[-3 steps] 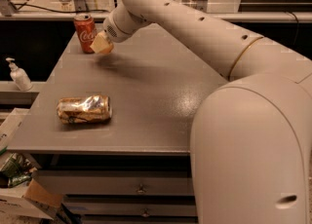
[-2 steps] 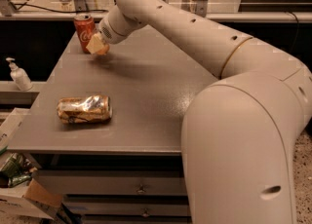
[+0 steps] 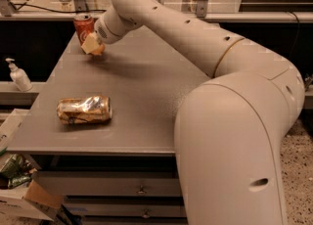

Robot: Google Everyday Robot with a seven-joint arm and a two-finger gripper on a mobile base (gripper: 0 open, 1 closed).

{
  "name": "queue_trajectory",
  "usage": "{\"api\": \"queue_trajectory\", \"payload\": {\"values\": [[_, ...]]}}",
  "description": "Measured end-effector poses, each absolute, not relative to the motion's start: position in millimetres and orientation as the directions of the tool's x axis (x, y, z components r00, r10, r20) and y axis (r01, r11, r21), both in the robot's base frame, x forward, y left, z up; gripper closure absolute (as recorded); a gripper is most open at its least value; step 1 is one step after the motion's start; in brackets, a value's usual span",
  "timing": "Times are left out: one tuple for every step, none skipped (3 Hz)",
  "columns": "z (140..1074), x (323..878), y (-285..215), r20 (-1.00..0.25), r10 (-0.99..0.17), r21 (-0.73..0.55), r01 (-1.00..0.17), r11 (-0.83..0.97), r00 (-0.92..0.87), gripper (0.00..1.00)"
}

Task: Move orange near coke can

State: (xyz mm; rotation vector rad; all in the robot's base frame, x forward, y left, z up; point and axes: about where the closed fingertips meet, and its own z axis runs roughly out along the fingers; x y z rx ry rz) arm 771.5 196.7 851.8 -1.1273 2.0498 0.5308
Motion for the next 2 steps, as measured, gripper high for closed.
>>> {"api": "queue_trajectory", "payload": {"values": [[851.5,770.5,198.4,-0.761,-0.541,0.017,-0.846,0.534,-0.357,0.35],[850.5,769.5,199.3,-0.761,-0.540,0.020,-0.845,0.534,-0.359,0.12]]}}
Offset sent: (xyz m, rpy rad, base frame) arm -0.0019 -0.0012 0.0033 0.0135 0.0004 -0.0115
